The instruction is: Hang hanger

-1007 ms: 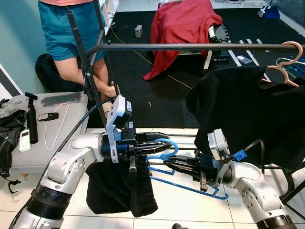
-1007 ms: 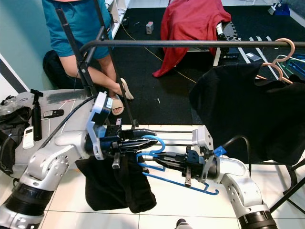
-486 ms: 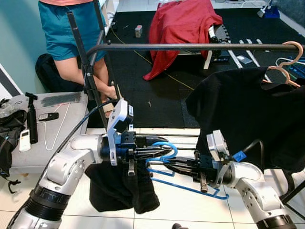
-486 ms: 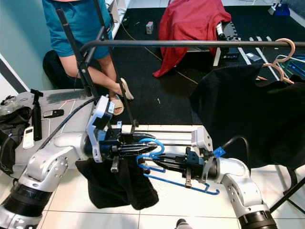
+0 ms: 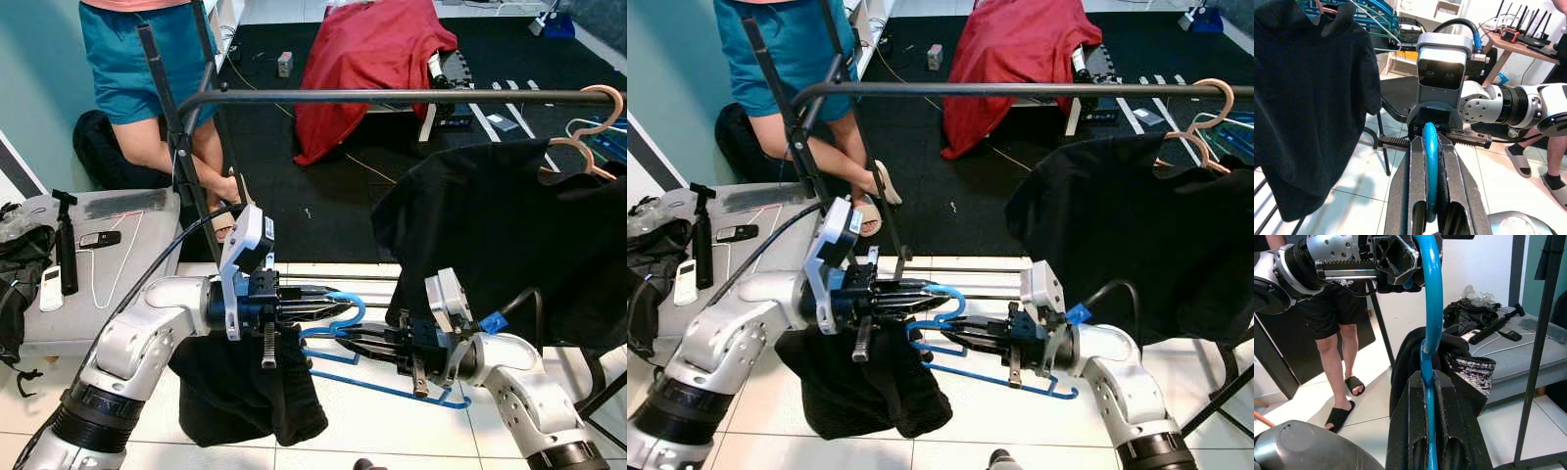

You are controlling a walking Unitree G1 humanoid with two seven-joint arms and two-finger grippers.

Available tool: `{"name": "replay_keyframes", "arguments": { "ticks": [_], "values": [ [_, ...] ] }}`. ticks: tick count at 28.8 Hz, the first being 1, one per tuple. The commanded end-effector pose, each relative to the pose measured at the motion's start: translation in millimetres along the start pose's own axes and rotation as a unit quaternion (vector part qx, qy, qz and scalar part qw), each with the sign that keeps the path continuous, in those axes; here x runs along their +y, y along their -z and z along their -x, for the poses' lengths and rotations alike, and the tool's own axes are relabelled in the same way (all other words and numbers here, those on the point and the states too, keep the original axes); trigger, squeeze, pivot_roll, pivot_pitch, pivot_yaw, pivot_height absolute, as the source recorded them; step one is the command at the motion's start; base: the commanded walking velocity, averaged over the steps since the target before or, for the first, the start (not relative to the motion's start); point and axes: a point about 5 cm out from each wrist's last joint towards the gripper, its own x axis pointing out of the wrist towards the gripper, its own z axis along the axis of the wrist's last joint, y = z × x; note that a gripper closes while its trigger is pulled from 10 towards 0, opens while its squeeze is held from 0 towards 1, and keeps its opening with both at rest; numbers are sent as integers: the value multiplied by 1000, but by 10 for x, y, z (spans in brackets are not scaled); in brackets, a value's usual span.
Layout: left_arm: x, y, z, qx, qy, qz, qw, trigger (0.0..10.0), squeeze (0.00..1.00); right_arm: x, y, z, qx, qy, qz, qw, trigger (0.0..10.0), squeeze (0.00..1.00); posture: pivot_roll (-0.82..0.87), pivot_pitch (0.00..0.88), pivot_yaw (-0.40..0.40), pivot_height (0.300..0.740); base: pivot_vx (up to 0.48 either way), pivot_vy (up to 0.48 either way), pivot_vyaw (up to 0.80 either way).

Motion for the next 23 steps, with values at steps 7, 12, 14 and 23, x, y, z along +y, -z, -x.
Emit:
{"name": "replay_keyframes", "arguments": {
  "ticks": [7, 12, 14, 23],
  "values": [
    [-8, -12, 13, -14, -4, -1, 1000, 0, 0, -27, -48, -9, -10, 3, 19, 1000, 10000, 0, -79, 142, 35, 740, 0, 0, 0],
    [20, -44, 12, -24, -16, -10, 1000, 0, 0, -63, -61, -15, -8, 4, 15, 1000, 10000, 0, -80, 148, 33, 740, 0, 0, 0],
    [20, -44, 12, -24, -16, -10, 1000, 0, 0, -63, -61, -15, -8, 4, 15, 1000, 10000, 0, -80, 148, 33, 740, 0, 0, 0],
    [42, -77, 23, -37, -33, -17, 999, 0, 0, -81, -82, 6, -11, 10, 29, 999, 10000, 1000, -82, 155, 32, 740, 0, 0, 0]
  ]
}}
